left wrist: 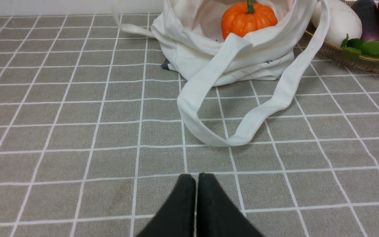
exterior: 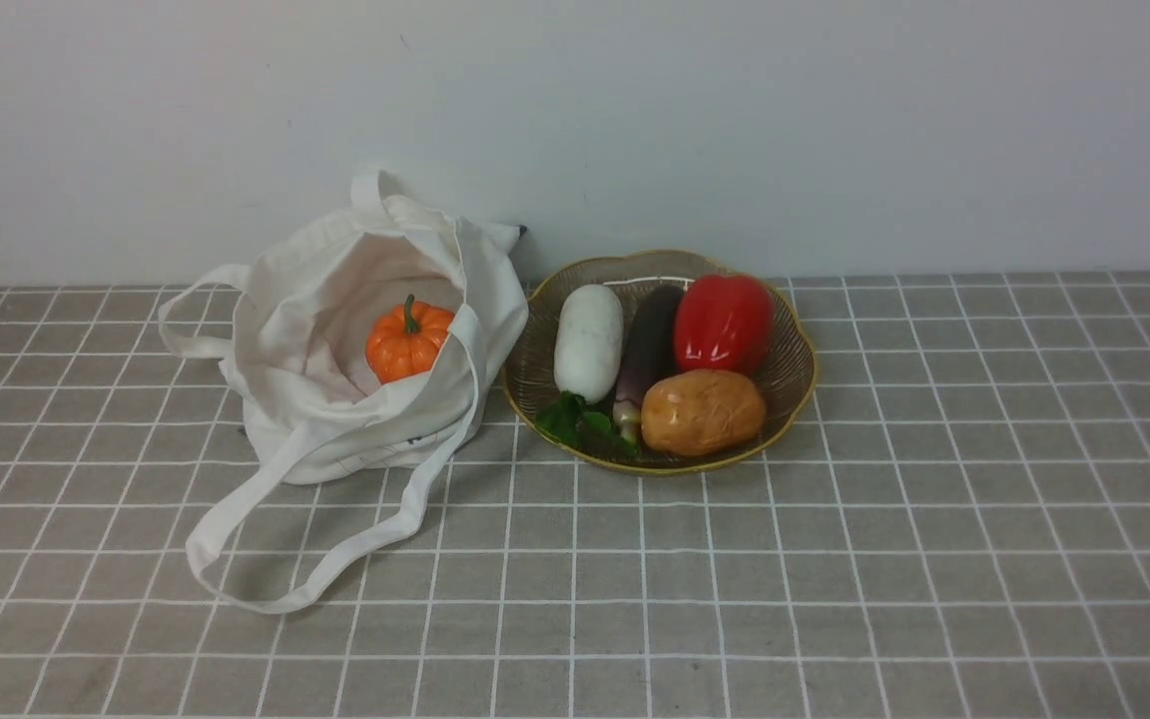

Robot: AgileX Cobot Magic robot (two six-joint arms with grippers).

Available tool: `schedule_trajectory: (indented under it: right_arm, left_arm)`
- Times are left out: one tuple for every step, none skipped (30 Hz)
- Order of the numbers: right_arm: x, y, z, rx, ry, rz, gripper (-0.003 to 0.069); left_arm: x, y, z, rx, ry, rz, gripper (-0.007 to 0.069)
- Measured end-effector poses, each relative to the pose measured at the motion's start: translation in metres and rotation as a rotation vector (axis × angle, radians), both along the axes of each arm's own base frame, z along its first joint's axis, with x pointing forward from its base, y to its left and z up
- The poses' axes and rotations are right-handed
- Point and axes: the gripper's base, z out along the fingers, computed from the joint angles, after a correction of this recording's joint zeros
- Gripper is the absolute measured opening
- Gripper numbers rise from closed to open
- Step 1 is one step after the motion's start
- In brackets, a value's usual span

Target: Take vegetables from bag on grey coffee tablecloth place on plate.

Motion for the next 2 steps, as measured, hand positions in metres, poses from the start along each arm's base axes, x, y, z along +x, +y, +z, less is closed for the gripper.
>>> schedule_trajectory:
  right_arm:
    - [0.0, 0.0, 0.0, 0.0, 0.0, 0.0, -0.0015]
    - [0.0, 0.0, 0.0, 0.0, 0.0, 0.0, -0.0015]
  left_arm:
    - [0.0, 0.0, 0.0, 0.0, 0.0, 0.0, -0.0005]
    - [0.0, 0.0, 0.0, 0.0, 0.0, 0.0, -0.0005]
